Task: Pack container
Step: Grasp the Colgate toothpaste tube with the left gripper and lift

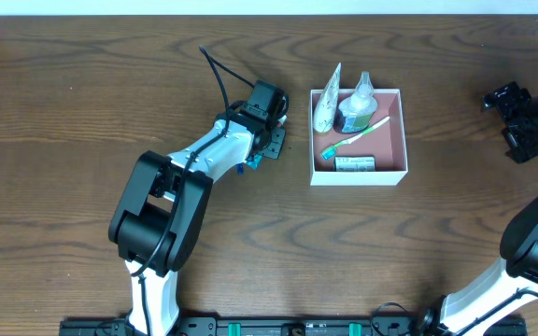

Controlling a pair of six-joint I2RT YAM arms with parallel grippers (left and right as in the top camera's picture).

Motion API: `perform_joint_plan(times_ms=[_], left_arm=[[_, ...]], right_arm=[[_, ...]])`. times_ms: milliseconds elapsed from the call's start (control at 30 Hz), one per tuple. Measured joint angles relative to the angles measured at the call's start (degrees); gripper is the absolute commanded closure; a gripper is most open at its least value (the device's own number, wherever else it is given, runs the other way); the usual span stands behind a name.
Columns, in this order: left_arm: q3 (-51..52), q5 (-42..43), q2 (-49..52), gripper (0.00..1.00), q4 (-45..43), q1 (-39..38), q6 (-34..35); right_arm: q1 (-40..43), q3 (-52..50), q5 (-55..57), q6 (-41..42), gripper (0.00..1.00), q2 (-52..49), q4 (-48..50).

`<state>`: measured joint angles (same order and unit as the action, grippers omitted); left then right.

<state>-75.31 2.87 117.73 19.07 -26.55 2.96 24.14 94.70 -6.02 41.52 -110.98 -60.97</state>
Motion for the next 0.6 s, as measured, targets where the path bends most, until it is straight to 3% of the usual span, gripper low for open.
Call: perform_joint_plan(times_ms=[500,600], left_arm=[[0.00,0.17,-0.09,0.69,0.04,0.02,0.00],[0.00,0.17,-0.31,0.74,0.11,0.02,0.13]], right_arm=[[0.00,0.00,0.00,0.00,0.01,0.00,-0.02],[0.00,0.00,0.00,0.00,0.01,0.00,-0.02]])
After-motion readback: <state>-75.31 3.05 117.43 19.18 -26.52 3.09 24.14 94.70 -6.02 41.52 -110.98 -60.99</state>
